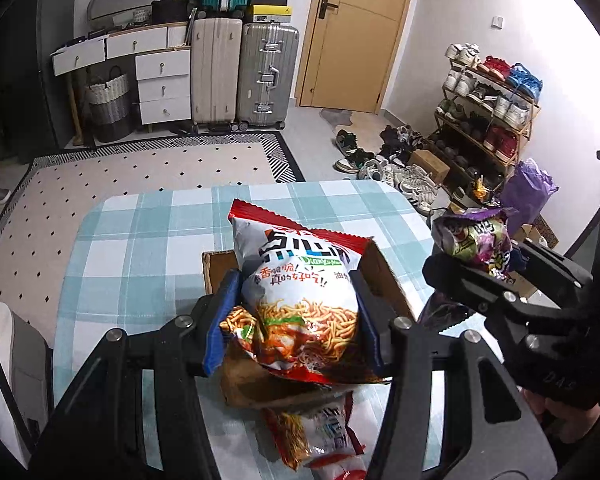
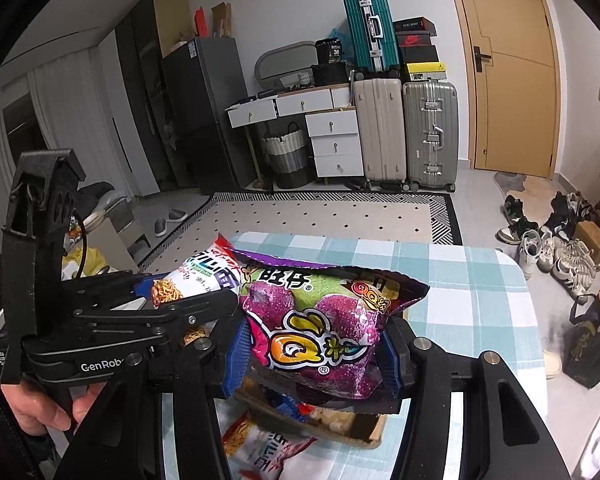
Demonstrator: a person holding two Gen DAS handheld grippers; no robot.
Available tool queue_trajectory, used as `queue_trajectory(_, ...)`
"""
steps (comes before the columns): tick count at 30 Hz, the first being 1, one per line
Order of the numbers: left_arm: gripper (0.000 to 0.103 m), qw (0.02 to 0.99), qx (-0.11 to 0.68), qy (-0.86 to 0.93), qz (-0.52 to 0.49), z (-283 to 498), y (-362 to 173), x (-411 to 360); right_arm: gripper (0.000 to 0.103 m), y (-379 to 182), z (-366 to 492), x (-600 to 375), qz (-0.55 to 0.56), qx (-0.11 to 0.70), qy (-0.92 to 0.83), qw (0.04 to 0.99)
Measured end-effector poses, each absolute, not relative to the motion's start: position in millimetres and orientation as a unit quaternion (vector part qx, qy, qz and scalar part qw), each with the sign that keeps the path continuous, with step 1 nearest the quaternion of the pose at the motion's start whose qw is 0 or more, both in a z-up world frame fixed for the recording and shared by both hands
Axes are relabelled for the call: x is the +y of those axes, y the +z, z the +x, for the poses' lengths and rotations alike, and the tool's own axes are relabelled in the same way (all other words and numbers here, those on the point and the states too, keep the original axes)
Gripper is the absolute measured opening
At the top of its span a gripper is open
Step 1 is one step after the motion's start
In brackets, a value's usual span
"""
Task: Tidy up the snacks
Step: 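Carry both bags over the SF box and open both grippers to drop them, then withdraw both tools from the box toward the last two snacks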
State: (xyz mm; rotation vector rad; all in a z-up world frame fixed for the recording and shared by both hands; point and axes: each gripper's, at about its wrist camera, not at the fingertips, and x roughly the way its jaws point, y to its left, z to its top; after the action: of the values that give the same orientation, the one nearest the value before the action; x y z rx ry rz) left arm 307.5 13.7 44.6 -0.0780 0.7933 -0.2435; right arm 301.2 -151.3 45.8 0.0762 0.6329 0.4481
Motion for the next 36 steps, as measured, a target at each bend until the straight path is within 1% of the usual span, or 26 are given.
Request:
queue_trajectory(11, 0.050, 0.898, 0.422, -0.119, -0.040, 354, -4, 7, 0.054, -11, 356, -143, 0.044, 0.362, 0.218, 0.905)
queue_trajectory(13, 0.051, 0.895, 0.426, -0.123, -0.050, 361, -11, 9, 0.055, -19, 362, -145, 0.048, 0.362, 0.220, 0.905)
queue_trajectory(14, 0.053, 0.894, 0.428, -0.123, -0.054, 364, -14, 10, 0.055, -22, 365, -146, 0.050, 0.363, 0.221, 0.904)
queue_trajectory(15, 0.058, 0.892, 0.431, -0.122, -0.055, 366, -17, 10, 0.056, -25, 368, -148, 0.056, 0.365, 0.224, 0.902)
queue_trajectory(17, 0.078, 0.890, 0.442, -0.106, -0.042, 371, -23, 10, 0.058, -30, 370, -152, 0.060, 0.367, 0.222, 0.901)
queue_trajectory(18, 0.081, 0.891, 0.441, -0.102, -0.034, 371, -25, 10, 0.059, -32, 371, -155, 0.062, 0.367, 0.220, 0.902)
queue_trajectory(19, 0.082, 0.893, 0.436, -0.104, -0.032, 368, -25, 9, 0.061, -33, 371, -158, 0.065, 0.365, 0.219, 0.903)
queue_trajectory(22, 0.083, 0.901, 0.421, -0.098, -0.021, 358, -22, 11, 0.074, -29, 365, -165, 0.061, 0.355, 0.215, 0.908)
queue_trajectory(23, 0.083, 0.903, 0.418, -0.098, -0.023, 355, -21, 12, 0.076, -27, 362, -167, 0.060, 0.349, 0.216, 0.910)
queue_trajectory(36, 0.083, 0.909, 0.407, -0.090, -0.024, 311, -1, 19, 0.077, 5, 306, -183, 0.048, 0.310, 0.206, 0.927)
